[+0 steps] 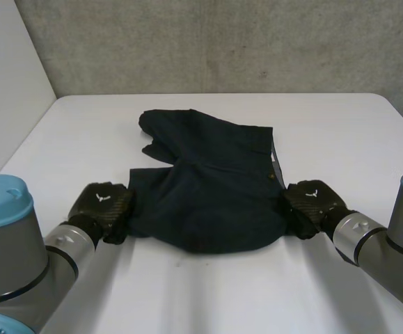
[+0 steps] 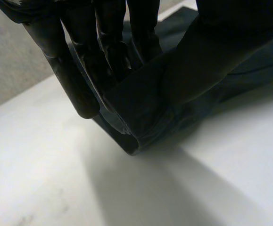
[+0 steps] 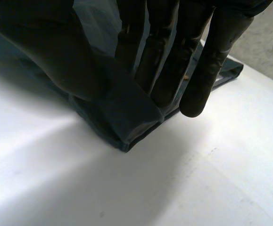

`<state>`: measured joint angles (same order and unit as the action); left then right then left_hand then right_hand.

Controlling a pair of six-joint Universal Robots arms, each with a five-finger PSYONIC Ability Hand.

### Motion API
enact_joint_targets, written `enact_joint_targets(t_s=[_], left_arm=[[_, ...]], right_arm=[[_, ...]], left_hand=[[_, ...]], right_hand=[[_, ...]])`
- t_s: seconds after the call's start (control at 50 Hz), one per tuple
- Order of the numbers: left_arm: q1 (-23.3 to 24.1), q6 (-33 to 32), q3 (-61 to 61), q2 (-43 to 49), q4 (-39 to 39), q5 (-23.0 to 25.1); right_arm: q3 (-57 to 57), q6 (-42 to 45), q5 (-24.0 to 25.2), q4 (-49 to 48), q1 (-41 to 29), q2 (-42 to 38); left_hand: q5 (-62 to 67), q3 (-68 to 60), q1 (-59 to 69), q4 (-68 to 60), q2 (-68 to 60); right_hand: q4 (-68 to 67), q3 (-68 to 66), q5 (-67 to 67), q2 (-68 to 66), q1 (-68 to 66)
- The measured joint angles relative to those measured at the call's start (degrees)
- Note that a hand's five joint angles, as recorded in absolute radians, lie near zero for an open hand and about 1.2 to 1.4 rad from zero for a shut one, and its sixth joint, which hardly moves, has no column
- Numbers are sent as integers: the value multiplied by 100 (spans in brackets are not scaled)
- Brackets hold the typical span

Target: Fold the shorts.

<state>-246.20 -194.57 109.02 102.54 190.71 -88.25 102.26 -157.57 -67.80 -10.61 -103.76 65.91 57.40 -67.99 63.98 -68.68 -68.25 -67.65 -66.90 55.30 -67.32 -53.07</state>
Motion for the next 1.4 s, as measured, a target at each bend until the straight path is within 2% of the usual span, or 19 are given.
enact_joint_targets(t_s=[0.16,0.34,0.44,0.58,0.72,0.88,1.0,1.1,1.2,1.26,1.3,1.38,1.4], left_arm=[[2,-50,9,-456,-77,-8],[-13,-738,-231,-1574,-162,-28],[5,-1211,-583,-2243,-163,-101],[118,-1372,-905,-2608,-159,-196],[235,-1358,-947,-2100,-146,-222],[282,-1382,-1017,-599,-128,-206],[311,-1486,-1679,555,94,-236],[306,-1735,-2629,1182,595,-330],[291,-2351,-3957,1647,1506,-369],[291,-2641,-4548,1771,2002,-361],[281,-2749,-4927,1797,2438,-362],[264,-2741,-5476,1769,3291,-386],[264,-2741,-5476,1769,3291,-386]], right_arm=[[-47,61,-31,-45,10,252],[-306,626,-90,830,26,1948],[-813,1038,-428,1447,29,2748],[-1459,1290,-852,2143,-59,3043],[-1549,1297,-879,2343,-199,2641],[-1570,1302,-920,2370,-310,1268],[-2000,1301,-973,2301,-333,345],[-2836,1256,-1104,2015,-445,-222],[-4082,1216,-1390,1113,-642,-572],[-4538,1206,-1495,662,-699,-628],[-4996,1204,-1589,6,-730,-591],[-5460,1208,-1710,-910,-742,-431],[-5460,1208,-1710,-910,-742,-431]], left_hand=[[0,0,0,-1,0],[-1,0,1,-2,0],[0,0,1,-2,0],[0,0,1,-2,0],[0,-28,1,-2,-32],[20,-28,1,-3,-34],[19,-28,1,-4,-34],[20,-28,1,-4,-34],[19,-28,1,-5,-36],[19,-28,1,-5,-36],[19,-31,1,-10,-39],[19,-33,1,-22,-41],[19,-33,1,-22,-41]], right_hand=[[-57,-23,34,-3,-190],[-58,-24,34,-2,-210],[-58,-24,34,-2,-210],[-59,-24,34,-2,-210],[-60,-24,82,-2,-211],[-59,-24,130,-2,-210],[-59,-24,160,-2,-210],[-59,-24,165,-2,-210],[-60,-24,166,-3,-210],[-60,-24,165,-3,-210],[-60,-65,166,-3,-210],[-61,-81,166,-3,-210],[-61,-81,166,-3,-210]])
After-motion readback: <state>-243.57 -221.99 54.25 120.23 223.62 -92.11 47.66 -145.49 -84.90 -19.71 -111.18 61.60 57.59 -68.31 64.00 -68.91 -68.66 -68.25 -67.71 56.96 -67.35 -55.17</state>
